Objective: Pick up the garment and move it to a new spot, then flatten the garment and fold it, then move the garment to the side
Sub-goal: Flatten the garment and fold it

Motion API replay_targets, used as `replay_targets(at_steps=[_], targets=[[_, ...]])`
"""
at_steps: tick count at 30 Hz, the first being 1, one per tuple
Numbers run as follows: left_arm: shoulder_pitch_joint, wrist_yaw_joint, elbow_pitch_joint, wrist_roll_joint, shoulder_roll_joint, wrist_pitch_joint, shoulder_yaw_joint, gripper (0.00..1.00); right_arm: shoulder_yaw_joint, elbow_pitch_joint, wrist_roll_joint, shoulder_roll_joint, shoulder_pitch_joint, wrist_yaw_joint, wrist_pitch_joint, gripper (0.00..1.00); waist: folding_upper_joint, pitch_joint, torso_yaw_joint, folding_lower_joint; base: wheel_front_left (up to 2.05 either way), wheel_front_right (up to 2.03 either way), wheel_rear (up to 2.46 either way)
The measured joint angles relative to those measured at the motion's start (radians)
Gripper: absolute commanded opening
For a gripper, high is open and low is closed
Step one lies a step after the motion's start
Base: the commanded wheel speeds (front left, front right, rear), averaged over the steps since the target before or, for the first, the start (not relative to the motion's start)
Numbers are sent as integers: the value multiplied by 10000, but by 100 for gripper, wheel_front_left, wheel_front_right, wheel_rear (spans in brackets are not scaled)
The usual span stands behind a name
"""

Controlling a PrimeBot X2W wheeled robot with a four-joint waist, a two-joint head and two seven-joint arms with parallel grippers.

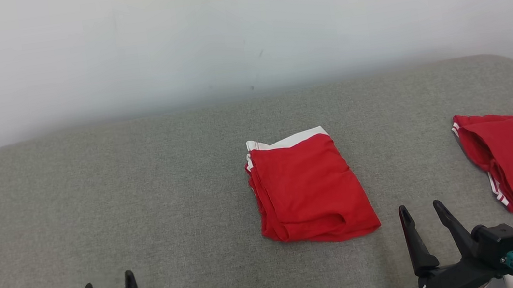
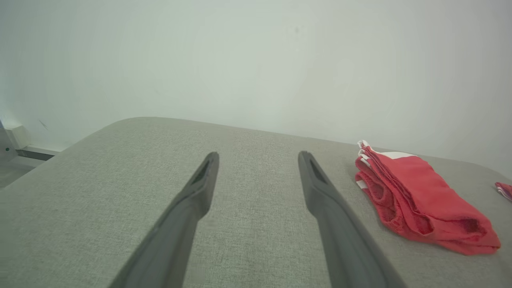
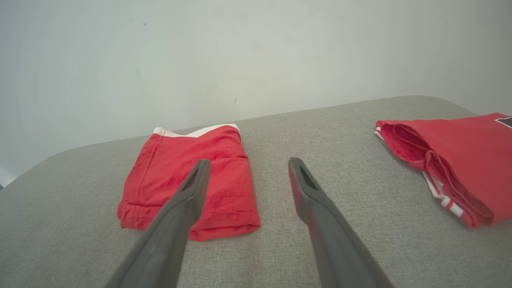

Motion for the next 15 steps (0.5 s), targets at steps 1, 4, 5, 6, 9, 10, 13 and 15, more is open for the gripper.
replay_targets(at_steps=[1, 4, 5, 6, 9, 10, 13, 15], targets=[[41, -142, -33, 86, -35, 0, 146, 100, -40, 15, -40, 0, 3, 0, -21, 100, 0, -18, -1, 0, 0, 0, 0], [232, -472, -36, 414, -155, 0, 554, 100, -136, 88, -215, 0, 42, 0, -163, 100, 0, -61, -2, 1, 0, 0, 0], [292, -583, -21, 569, -201, 0, 686, 100, -155, 117, -290, -2, 73, 0, -186, 100, 0, -73, -5, 1, 0, 0, 0], [349, -673, 8, 662, -247, 0, 790, 100, -165, 148, -326, -2, 91, 0, -224, 100, 0, -85, -10, 1, 0, 0, 0], [514, -917, 169, 905, -376, 0, 1097, 100, -182, 255, -552, 0, 149, 0, -324, 100, 0, -112, -34, 1, 0, 0, 0], [579, -988, 222, 934, -435, 0, 1198, 100, -184, 301, -619, 0, 171, 0, -353, 100, 0, -121, -41, 1, 0, 0, 0], [655, -1154, 357, 1154, -587, 0, 1467, 100, -194, 412, -623, 0, 264, 0, -416, 100, 0, -173, -51, 1, 0, 0, 0], [733, -1264, 483, 1216, -683, 0, 1616, 100, -198, 456, -656, 0, 333, 0, -454, 100, 0, -215, -57, 0, 0, 0, 0]])
